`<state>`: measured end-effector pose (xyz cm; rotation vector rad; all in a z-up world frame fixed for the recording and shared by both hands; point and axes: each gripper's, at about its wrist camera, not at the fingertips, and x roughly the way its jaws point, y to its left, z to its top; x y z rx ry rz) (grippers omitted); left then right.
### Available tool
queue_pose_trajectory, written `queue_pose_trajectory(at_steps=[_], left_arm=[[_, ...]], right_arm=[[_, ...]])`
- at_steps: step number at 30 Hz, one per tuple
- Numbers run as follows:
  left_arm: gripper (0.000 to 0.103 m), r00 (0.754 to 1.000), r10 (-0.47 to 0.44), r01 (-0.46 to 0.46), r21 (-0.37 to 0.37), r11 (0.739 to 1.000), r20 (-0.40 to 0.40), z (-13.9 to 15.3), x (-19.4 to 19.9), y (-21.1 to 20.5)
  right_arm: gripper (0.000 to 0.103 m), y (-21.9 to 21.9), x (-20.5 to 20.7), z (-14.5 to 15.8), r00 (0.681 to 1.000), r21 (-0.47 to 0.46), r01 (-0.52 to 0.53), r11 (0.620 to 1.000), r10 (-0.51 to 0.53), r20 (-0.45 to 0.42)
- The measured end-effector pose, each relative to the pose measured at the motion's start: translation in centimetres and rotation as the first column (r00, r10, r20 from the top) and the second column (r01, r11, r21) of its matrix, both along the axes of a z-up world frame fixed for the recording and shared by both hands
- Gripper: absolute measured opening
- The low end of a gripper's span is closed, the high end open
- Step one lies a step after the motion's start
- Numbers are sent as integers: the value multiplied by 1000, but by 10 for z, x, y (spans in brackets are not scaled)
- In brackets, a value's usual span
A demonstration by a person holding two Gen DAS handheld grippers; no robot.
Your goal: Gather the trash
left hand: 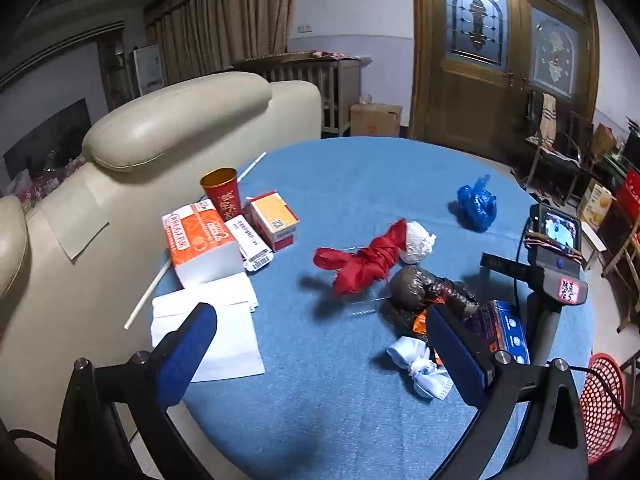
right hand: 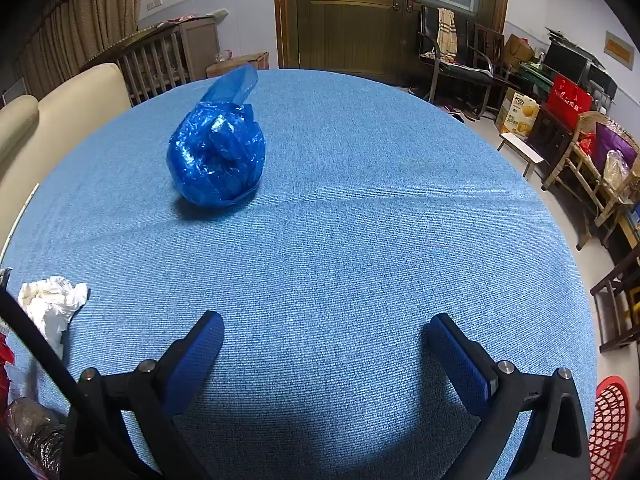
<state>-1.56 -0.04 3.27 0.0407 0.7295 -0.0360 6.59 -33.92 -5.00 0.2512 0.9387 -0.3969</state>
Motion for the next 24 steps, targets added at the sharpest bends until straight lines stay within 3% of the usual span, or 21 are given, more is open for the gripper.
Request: queue_pose_trajectory(at_steps=[9, 17, 24], left_arm=[[103, 999, -34, 35, 13, 999, -26, -3, 4, -6], [103, 1000, 1, 0, 31, 1000, -17, 2, 18, -3], [103, 997, -25, 29, 62, 998, -71, -23, 34, -17]], right_arm=[[103, 0, 0, -1, 1000, -1, 1, 1000, -1, 0], [103, 0, 0, -1, 1000, -1, 1, 1000, -1, 0], [103, 0, 0, -1, 1000, -1, 1, 1000, -1, 0]])
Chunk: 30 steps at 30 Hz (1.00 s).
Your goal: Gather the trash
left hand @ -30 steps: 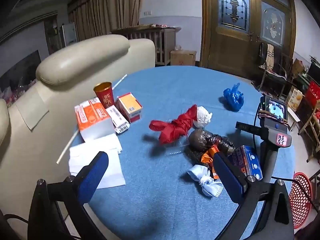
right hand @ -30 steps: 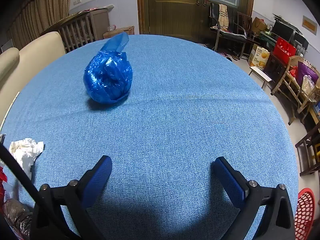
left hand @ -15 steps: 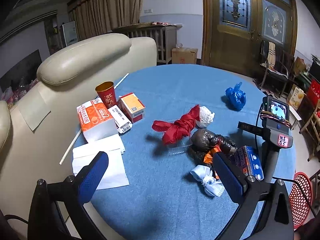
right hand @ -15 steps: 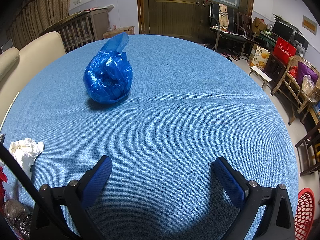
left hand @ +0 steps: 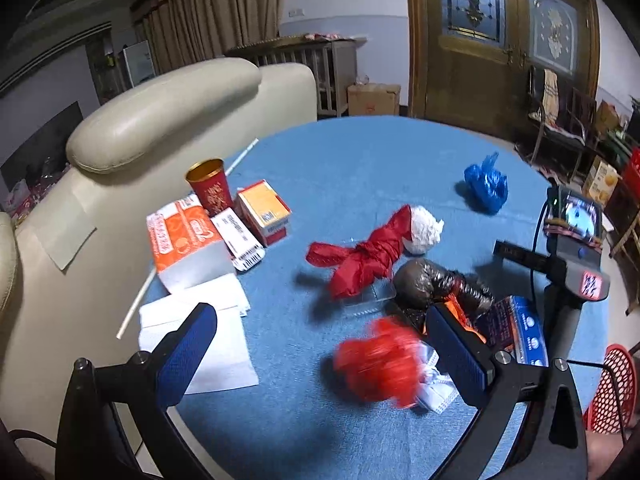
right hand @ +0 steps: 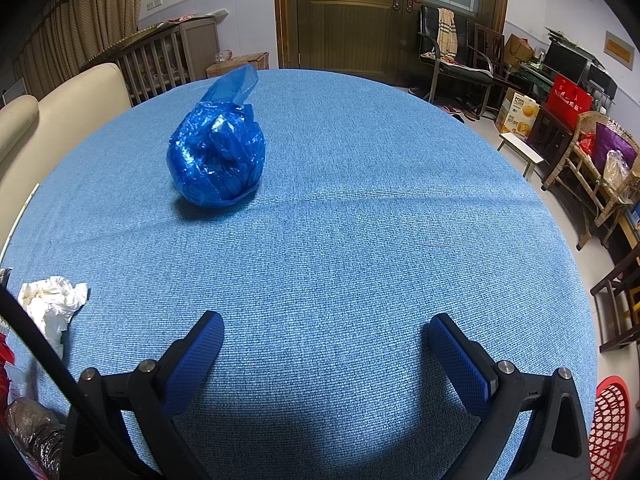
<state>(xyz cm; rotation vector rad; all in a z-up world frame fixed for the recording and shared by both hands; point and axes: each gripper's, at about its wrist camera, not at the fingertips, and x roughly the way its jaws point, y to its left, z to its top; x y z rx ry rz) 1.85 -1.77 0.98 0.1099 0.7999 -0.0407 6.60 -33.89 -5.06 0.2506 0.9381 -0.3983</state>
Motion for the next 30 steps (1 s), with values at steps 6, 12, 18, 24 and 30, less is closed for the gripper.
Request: queue_pose_trajectory(at_steps=[6, 12, 18, 24, 30], left_arm=[[103, 1000, -25, 25, -36, 999, 0, -34, 16, -7], [103, 994, -105, 104, -136, 985, -4, -77, 41, 8], [103, 993, -106, 95, -195, 976, -48, -84, 64, 17], [103, 988, -153, 157, -170, 973, 34, -46, 43, 2], [103, 975, -206, 217, -160, 963, 82, -4, 1, -10]], right_arm=[[103, 0, 0, 0, 1000, 0, 0, 1000, 0, 0], [103, 0, 0, 0, 1000, -1, 1, 1000, -1, 0], [103, -2, 1, 1, 1000, -1, 1, 1000, -1, 0], [103, -12, 5, 9, 999, 0, -50, 999, 50, -3], [103, -40, -35, 41, 996, -2, -73, 997, 73, 44]])
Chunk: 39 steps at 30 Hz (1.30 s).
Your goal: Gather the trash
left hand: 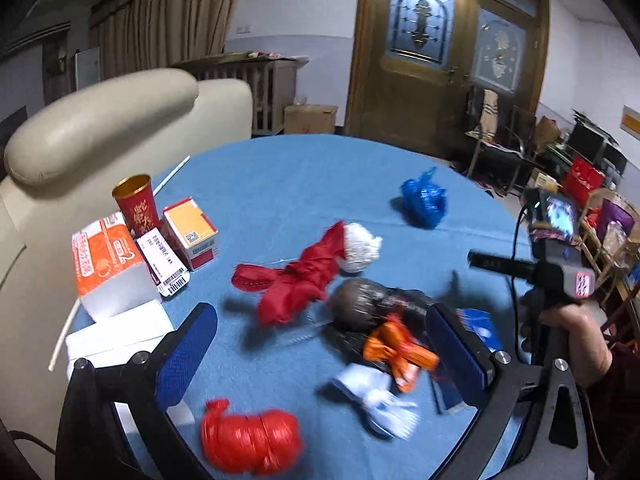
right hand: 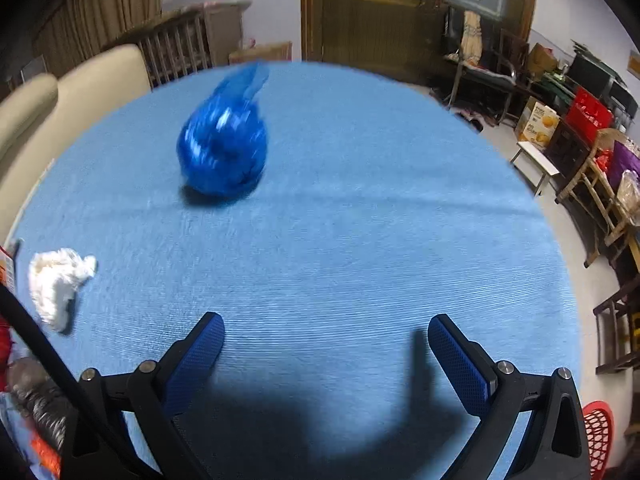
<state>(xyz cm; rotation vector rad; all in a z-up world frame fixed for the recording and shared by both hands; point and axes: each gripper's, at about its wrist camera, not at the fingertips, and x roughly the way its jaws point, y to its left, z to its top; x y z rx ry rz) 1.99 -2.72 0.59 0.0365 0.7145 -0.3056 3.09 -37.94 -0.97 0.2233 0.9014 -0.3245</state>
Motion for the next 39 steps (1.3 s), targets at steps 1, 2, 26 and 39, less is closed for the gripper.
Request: queue_pose_trajectory(at_steps=[1, 2, 26, 39], left_arm=[[103, 1000, 1, -1, 13, 1000, 5, 5, -6, -1], [103, 1000, 5, -6, 32, 999, 12, 11, -14, -3], [103, 966, 242, -251, 111, 962, 86, 68, -121, 32], [103, 973, 228, -232, 149, 961, 44, 49, -111, 34]], right_arm=[[103, -4, -11, 10, 1000, -2, 7, 1000, -7, 27], [103, -7, -21, 21, 999, 0, 11, 1000, -11, 52], [103, 92, -251, 163, 941, -18, -275, 961, 273, 198], [103, 100, -233, 140, 947, -2, -283, 959, 279, 159]])
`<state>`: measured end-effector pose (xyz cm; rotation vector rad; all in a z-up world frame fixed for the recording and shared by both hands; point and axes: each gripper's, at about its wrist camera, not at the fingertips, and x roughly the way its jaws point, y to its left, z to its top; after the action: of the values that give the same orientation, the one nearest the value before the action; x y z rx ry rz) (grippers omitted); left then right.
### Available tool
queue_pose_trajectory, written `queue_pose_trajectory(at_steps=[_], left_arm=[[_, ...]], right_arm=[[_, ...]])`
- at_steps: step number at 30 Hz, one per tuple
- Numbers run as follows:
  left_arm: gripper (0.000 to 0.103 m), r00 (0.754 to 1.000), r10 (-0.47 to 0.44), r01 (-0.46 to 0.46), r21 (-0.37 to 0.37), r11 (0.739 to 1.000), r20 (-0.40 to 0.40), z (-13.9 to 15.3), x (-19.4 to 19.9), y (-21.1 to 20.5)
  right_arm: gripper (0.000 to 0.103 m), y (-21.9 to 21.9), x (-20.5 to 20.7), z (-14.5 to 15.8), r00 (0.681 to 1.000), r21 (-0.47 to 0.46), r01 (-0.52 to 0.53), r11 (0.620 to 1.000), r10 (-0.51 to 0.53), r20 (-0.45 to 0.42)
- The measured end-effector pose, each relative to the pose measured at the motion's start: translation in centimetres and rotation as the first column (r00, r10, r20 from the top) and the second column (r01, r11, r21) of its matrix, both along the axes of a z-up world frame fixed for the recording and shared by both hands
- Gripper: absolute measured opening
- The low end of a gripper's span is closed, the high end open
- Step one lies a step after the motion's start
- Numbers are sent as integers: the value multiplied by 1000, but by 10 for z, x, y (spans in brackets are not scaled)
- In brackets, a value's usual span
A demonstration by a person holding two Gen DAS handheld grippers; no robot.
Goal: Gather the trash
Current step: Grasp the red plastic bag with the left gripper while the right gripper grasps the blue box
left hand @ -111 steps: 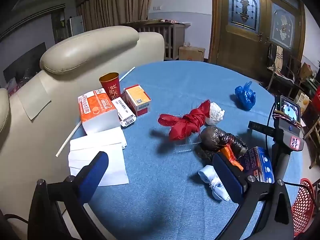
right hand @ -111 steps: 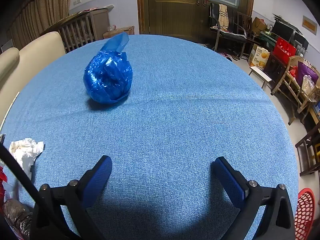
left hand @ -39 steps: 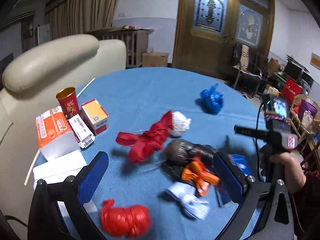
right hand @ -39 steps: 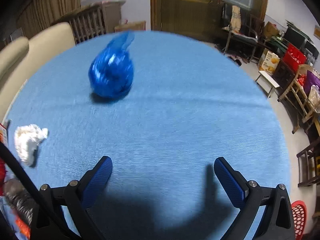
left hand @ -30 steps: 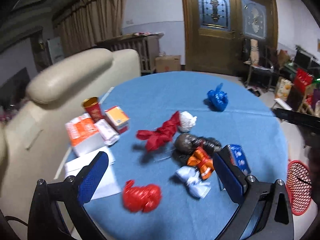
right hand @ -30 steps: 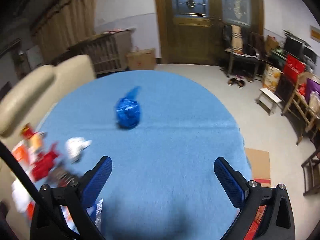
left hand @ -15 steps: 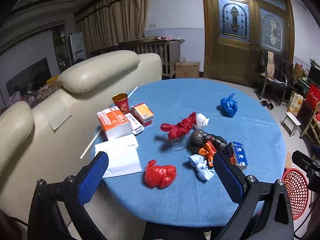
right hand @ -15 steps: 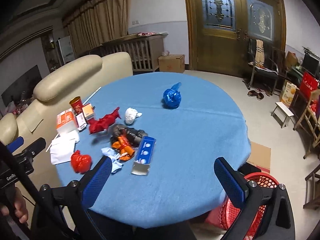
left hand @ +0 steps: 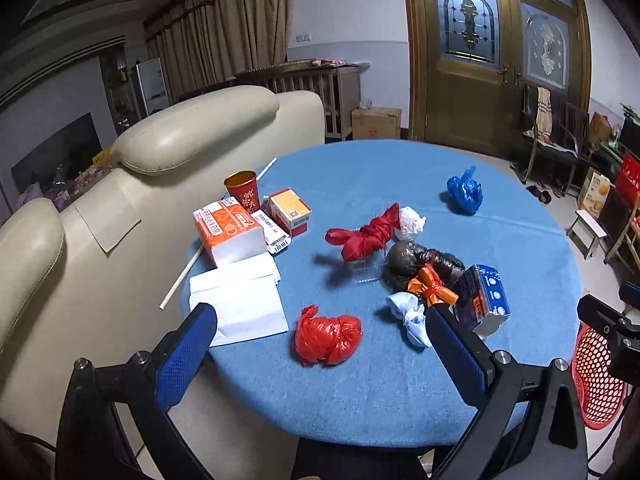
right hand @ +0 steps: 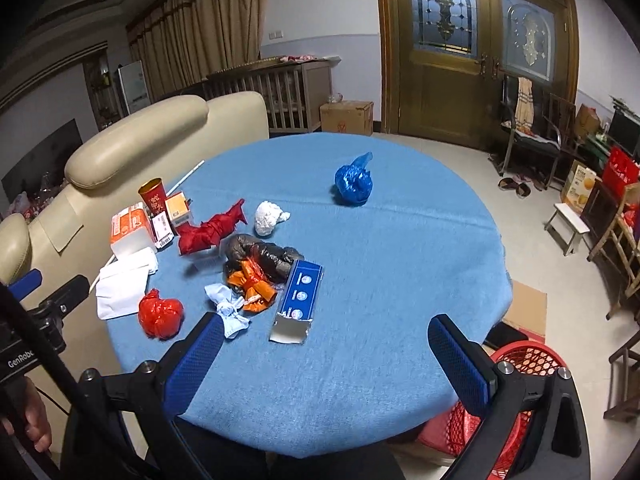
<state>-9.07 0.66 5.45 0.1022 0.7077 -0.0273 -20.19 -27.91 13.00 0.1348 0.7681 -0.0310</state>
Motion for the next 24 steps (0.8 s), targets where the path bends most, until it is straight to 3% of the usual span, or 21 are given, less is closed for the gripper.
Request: queue_pose_trajectory(at_steps=[9, 12, 19, 24], left_arm=[[103, 999, 28, -28, -1, 1000, -47, -25, 16, 18], [103, 993, 45, -49, -26, 998, -107, -43, 28, 34], [103, 981, 74, -92, -93, 991, -179, -75, 53, 60], [103, 968, 12, -54, -160, 986, -252, -98, 80, 51]], right_arm=[[103, 1, 19, -18, 999, 15, -5, 1000, 6, -46], [103, 4, 32, -30, 997, 0, -7, 1000, 7, -79], [102, 6, 75, -68, 983, 76, -15, 997, 29, -180], [77, 12, 109, -99, 966, 146, -15, 989, 52, -253]])
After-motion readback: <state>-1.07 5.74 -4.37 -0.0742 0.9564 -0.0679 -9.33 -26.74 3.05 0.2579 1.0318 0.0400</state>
